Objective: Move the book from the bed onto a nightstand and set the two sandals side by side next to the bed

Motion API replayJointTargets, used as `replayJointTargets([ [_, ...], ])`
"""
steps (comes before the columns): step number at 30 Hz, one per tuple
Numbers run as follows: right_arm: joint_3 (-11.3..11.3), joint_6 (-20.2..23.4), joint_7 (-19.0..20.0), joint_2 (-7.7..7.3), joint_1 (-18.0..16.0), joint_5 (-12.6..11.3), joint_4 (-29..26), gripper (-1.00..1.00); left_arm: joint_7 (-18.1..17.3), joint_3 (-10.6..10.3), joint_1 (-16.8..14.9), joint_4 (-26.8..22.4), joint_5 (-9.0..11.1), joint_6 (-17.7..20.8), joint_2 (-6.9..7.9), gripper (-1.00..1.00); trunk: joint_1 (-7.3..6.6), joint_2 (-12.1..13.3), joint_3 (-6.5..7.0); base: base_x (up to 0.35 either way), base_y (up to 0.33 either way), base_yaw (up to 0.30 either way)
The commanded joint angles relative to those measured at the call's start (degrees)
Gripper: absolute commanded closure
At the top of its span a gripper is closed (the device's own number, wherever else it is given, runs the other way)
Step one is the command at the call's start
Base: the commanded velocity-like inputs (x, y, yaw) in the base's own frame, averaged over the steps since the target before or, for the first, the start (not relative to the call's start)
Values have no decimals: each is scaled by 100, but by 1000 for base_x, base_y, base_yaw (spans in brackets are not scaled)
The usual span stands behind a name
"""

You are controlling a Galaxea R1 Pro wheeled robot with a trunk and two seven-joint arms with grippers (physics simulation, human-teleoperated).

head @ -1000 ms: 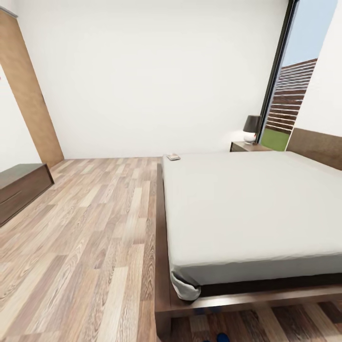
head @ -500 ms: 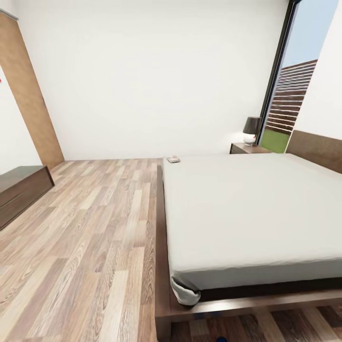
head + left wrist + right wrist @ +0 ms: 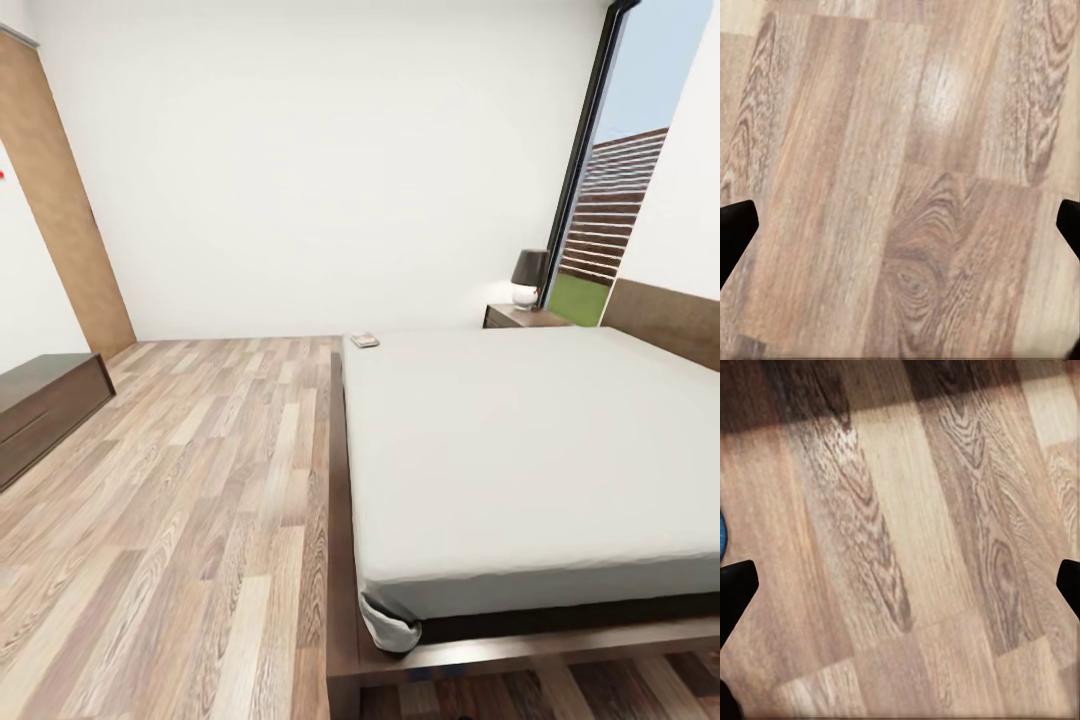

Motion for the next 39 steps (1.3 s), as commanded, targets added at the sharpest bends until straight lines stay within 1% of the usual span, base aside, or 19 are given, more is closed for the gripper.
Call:
replayJointTargets([
  [1,-11,-35,-4,-3,-4,-5,21,-100,3,-32,19,5,60,-54,-27,-100,-24,39,13,0,0,0],
  [5,-15,-38,-4,-6,15,-9,22,-100,82,-30,103,5,62,-144,-81,-100,-111,200,85,0,0,0],
  [8,-16,-38,-4,-7,24,-10,22,-100,99,-30,149,5,63,-165,-92,-100,-177,320,139,0,0,0],
  [10,-18,-39,-4,-8,38,-12,23,-100,122,-29,256,5,65,-199,-108,-100,-221,400,175,0,0,0],
  [16,-14,-43,-4,13,93,-14,23,-100,147,-29,415,5,66,-269,-124,-100,-353,641,283,0,0,0],
  [25,-18,-48,-4,24,149,-15,23,-100,160,-27,498,5,67,-410,-133,-100,-551,1002,444,0,0,0],
  [39,-20,-49,-4,22,174,-15,24,-100,167,-27,525,5,67,-464,-135,-100,-858,1563,695,0,0,0],
])
